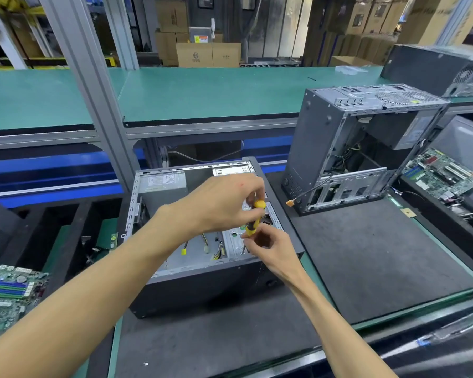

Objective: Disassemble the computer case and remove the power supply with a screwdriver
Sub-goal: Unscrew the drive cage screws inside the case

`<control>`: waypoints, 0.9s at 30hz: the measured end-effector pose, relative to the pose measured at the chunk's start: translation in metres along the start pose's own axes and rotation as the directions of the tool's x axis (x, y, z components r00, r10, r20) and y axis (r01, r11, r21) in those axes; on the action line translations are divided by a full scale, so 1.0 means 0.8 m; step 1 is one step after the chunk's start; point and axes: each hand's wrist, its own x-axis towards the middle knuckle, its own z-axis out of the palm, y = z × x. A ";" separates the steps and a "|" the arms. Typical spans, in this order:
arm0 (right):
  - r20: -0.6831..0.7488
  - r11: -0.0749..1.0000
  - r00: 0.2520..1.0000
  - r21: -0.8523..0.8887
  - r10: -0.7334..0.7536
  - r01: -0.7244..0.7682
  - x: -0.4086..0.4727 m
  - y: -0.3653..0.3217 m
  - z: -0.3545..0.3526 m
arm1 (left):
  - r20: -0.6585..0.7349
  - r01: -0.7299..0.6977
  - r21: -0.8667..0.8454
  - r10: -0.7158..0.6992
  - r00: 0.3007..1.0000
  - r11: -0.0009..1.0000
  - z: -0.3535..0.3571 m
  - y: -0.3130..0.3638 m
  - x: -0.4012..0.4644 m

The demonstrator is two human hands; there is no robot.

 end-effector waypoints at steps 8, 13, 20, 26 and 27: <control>0.004 0.998 0.998 0.031 0.055 -0.055 0.000 0.000 0.001 | -0.034 -0.039 -0.116 0.035 0.999 0.993 0.011 0.003 -0.005; 0.010 0.999 0.999 0.028 0.038 -0.039 0.001 0.002 0.000 | 0.012 -0.034 -0.151 0.036 0.999 0.988 0.005 0.000 -0.009; -0.006 1.000 1.000 0.018 0.003 -0.003 -0.001 -0.001 0.003 | -0.085 0.087 0.214 -0.070 0.994 0.973 0.014 0.004 0.000; -0.023 1.000 1.000 -0.011 0.005 -0.005 0.000 0.000 0.001 | 0.003 -0.069 0.001 0.069 0.998 0.998 0.004 0.002 -0.010; -0.027 1.000 1.000 -0.012 0.000 -0.001 0.000 0.001 0.001 | 0.024 -0.082 -0.034 0.083 0.996 0.996 0.002 0.001 -0.011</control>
